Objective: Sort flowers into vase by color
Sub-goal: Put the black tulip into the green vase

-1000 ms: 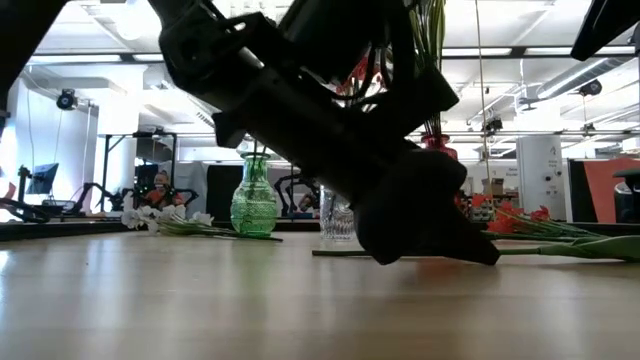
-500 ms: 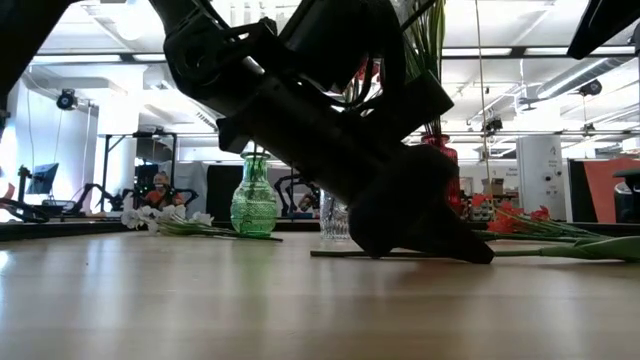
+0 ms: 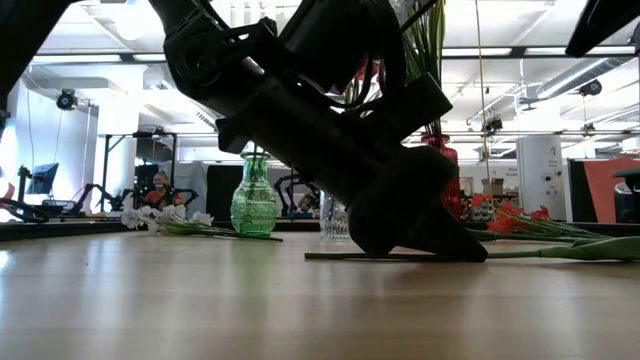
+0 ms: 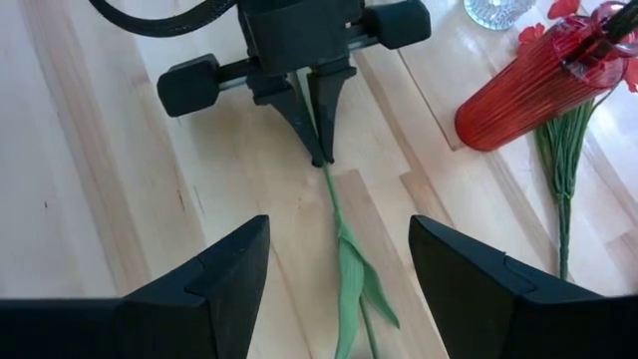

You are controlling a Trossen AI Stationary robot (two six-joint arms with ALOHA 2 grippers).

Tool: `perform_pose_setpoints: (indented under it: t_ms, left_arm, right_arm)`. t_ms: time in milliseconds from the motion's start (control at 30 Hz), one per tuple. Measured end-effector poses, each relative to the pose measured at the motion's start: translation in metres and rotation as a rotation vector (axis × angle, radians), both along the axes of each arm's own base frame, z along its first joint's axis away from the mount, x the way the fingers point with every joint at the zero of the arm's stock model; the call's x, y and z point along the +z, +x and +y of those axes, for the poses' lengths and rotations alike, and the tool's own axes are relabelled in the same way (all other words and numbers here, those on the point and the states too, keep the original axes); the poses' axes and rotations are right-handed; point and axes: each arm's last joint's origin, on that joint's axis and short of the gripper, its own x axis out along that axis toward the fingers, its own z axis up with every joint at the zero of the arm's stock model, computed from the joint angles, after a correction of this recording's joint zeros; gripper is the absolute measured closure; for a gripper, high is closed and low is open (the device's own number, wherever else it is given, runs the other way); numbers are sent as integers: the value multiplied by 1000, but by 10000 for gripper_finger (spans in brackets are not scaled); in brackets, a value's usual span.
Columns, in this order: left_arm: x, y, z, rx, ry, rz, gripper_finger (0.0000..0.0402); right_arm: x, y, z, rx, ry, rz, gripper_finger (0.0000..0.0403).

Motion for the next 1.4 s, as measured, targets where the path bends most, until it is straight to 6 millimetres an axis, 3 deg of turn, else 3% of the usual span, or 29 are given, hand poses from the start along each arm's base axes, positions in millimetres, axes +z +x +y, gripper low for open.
perform_pose_setpoints:
  t_ms: [400, 533, 1033, 1400]
  left_arm:
    - [-1, -16, -15, -2, -25, -41, 401]
    - [3, -34, -12, 8, -55, -56, 402]
    - [51, -105, 0, 41, -99, -248, 401]
    - [66, -172, -16, -135, -131, -568, 401]
  right_arm:
    - [12, -9, 1, 35, -27, -76, 170]
    - [20, -18, 5, 53, -53, -158, 170]
    - [37, -37, 13, 75, -119, -365, 170]
    - [59, -40, 11, 139, -150, -481, 170]
